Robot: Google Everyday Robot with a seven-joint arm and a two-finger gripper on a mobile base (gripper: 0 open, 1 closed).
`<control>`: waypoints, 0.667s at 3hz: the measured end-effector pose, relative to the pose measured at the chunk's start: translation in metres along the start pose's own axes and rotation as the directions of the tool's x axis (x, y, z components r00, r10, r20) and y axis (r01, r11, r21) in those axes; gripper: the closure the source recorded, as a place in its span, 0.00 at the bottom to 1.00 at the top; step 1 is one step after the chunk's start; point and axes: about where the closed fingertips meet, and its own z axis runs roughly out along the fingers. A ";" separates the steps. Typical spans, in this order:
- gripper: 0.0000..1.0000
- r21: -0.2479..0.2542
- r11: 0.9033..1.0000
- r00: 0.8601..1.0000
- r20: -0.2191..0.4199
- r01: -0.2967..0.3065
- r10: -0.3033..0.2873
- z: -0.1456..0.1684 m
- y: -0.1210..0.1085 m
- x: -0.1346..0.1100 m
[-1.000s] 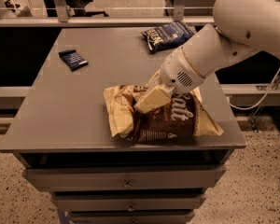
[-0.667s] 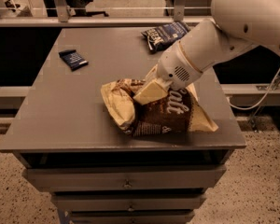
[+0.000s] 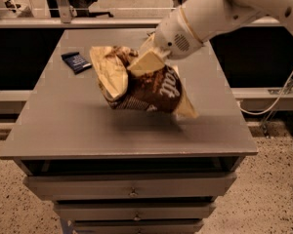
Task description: Pick brown chip bag
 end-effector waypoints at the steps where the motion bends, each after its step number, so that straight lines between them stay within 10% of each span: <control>1: 1.00 0.032 0.997 0.991 0.106 0.076 -0.079 -0.028 -0.027 -0.037; 2: 1.00 0.081 0.989 0.974 0.183 0.121 -0.134 -0.064 -0.044 -0.059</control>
Offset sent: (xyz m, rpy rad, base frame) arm 0.0611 -0.0459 0.1403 0.2495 -0.2765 0.0186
